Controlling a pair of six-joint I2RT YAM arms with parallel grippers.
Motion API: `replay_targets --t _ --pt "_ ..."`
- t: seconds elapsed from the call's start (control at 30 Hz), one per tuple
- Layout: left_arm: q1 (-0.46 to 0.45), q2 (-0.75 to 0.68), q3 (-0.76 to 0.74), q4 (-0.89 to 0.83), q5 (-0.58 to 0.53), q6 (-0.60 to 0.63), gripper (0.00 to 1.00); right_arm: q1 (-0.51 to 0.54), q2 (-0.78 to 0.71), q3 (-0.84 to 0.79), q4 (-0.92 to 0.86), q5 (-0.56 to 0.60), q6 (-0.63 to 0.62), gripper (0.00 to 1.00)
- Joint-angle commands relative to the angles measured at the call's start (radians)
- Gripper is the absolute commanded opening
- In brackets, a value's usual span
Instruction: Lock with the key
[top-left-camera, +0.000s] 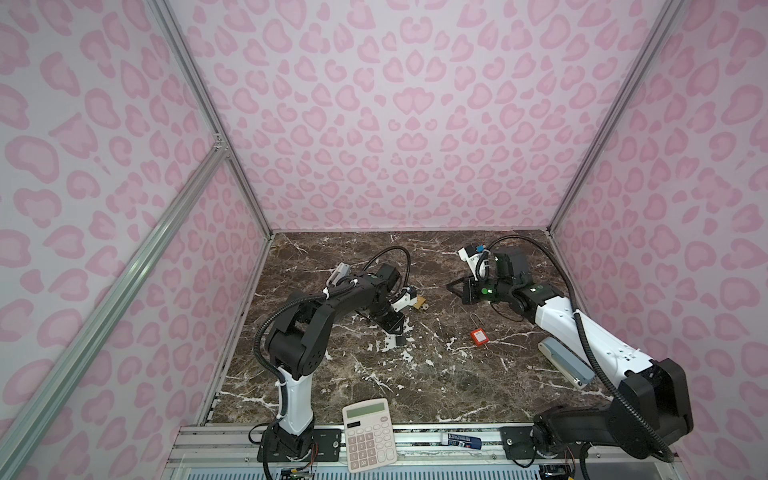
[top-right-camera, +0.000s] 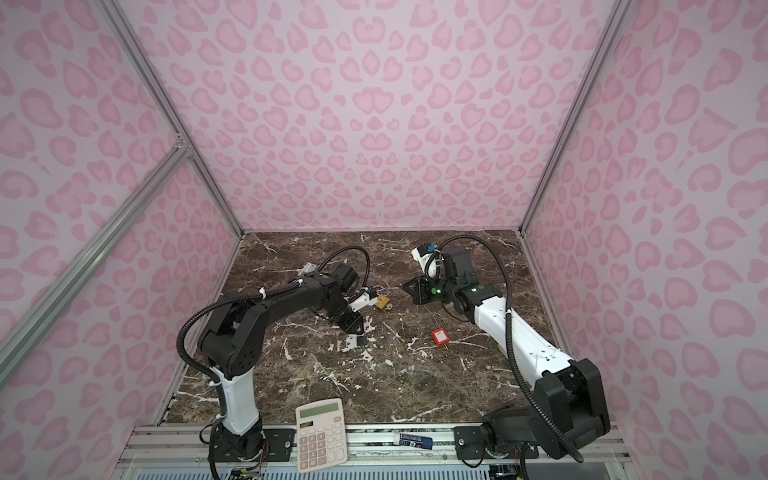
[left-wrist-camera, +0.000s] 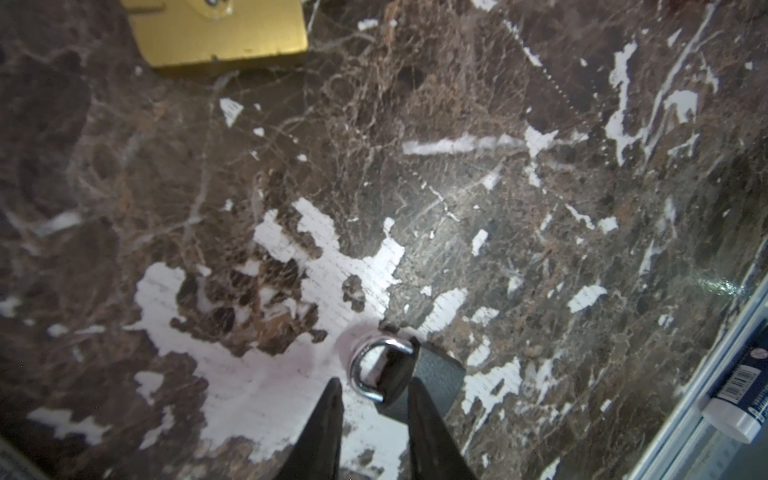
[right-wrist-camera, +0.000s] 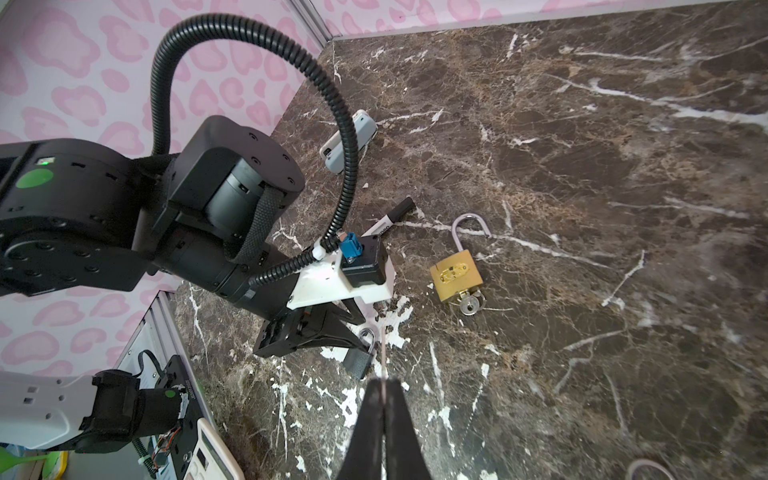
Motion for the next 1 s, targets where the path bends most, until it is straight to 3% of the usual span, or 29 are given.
replay_targets --t 0.0,0.23,0.4,0.5,0.67,0.8,0.97 --pt "0.002 -0.003 0.011 -0.002 -0.007 -0.018 0.33 -0.001 -0.012 -0.031 0.010 -0.001 0.048 0.00" --pt "0.013 -0.079 0.034 0.030 -0.018 -0.128 0.34 0.084 -0.084 -0.246 0.154 0.126 0.357 0.00" --pt "0.025 -0.205 -0.057 0.108 -0.008 -0.236 0.35 0.188 -0.113 -0.407 0.358 0.231 0.591 0.00" --pt "0.025 -0.269 -0.092 0.143 -0.008 -0.294 0.35 0.239 -0.083 -0.441 0.427 0.284 0.689 0.00" --pt "0.025 -0.354 -0.140 0.162 -0.020 -0.354 0.41 0.272 -0.020 -0.509 0.664 0.275 0.900 0.00" --pt "0.024 -0.408 -0.181 0.171 -0.053 -0.378 0.41 0.337 0.018 -0.539 0.748 0.359 1.039 0.00" --pt "0.025 -0.442 -0.223 0.179 -0.027 -0.404 0.41 0.395 0.109 -0.564 0.885 0.417 1.145 0.00"
